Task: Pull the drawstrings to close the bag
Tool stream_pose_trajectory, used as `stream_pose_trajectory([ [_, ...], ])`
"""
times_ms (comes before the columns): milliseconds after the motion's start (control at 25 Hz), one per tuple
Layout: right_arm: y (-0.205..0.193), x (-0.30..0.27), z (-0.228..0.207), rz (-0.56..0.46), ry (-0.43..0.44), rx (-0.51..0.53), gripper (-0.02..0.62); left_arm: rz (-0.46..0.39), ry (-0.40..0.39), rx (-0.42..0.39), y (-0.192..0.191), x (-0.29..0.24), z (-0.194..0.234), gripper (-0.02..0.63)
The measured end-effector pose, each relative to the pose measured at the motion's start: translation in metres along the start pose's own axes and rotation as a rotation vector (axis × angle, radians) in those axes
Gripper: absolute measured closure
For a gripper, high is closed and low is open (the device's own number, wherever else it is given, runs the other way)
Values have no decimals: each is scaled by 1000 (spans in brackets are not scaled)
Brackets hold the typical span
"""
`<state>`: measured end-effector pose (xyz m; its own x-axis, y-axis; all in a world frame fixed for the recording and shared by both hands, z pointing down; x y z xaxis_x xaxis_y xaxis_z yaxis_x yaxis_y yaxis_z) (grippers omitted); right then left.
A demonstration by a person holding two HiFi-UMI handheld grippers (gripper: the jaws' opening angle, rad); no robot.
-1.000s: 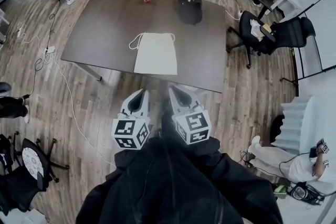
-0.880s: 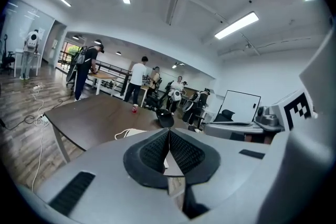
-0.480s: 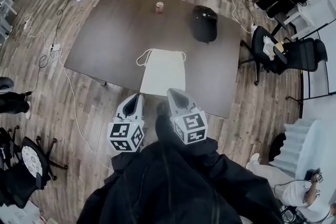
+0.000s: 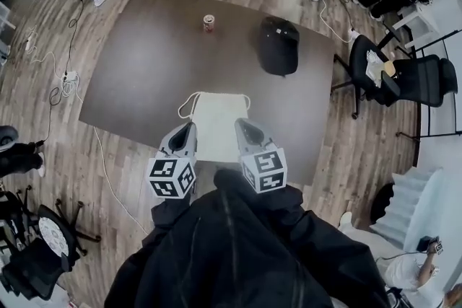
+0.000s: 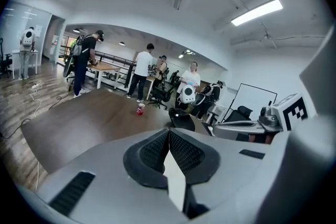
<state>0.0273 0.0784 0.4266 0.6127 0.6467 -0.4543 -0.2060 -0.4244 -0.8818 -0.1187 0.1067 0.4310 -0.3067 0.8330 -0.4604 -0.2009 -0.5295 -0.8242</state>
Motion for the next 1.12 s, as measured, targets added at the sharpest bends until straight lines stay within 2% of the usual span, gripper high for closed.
stream_pose_trajectory([
  [480,-27,-34,-57,96,-41,-109,574,169,-34,-57,-11,-69,19,574],
  [880,-91,-71,-101,266,-117,-208,573,390,-55,-114,-64,-139,86,574],
  [1120,-123,-105,-128,351,-122,-238,571,486,-87,-160,-87,-185,113,574],
])
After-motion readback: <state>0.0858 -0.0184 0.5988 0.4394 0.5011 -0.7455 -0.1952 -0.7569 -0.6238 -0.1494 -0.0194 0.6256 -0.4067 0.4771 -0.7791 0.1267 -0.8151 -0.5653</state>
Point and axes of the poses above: the fingertips, and each gripper's own axes: x backward along the fingers, z to its left, y out of its top, the point moved 3 cm from there along x, backward along the fingers, and after that the axes turned 2 degrees about y, right-handed, at the moved point
